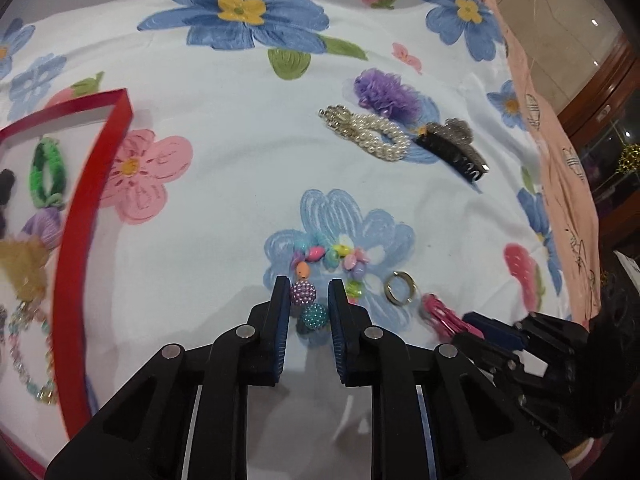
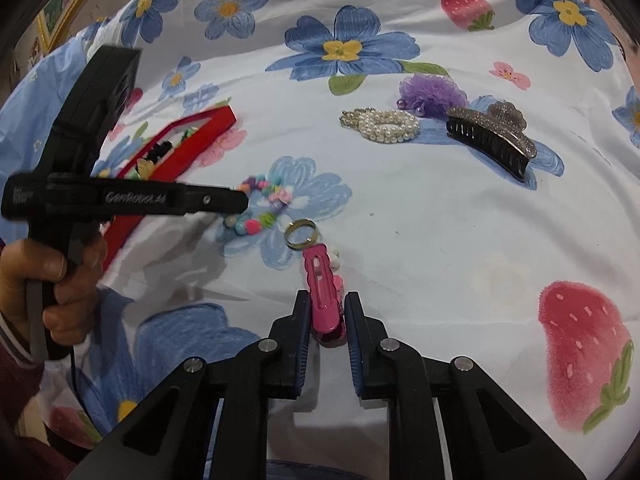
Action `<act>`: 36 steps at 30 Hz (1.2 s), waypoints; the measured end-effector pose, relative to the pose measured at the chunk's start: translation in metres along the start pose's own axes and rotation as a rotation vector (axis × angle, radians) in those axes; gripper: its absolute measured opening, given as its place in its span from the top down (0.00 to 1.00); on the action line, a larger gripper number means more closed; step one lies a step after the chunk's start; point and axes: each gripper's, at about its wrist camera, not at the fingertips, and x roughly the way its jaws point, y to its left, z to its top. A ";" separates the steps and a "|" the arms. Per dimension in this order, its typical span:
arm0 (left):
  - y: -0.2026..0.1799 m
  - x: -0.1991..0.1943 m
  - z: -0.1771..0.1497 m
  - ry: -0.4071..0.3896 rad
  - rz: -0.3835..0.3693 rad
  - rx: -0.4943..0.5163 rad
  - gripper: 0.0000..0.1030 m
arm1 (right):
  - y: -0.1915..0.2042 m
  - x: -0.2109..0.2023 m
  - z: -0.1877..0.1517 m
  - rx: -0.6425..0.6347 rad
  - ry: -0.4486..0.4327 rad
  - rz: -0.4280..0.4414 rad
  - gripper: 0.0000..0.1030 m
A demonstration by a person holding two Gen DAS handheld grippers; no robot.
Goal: Organize jewelry
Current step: 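Grasp the pastel chunky-bead bracelet with the left tool while the right tool grasps the pink hair clip, then carry the bead bracelet and pink clip into the tray, open both tools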
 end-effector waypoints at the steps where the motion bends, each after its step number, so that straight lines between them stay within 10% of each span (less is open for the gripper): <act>1: 0.000 -0.005 -0.002 -0.007 -0.002 0.001 0.84 | 0.001 -0.002 0.001 0.010 -0.007 0.012 0.84; 36: 0.100 -0.171 -0.058 -0.295 0.055 -0.217 0.84 | 0.112 -0.009 0.039 -0.061 -0.082 0.211 0.84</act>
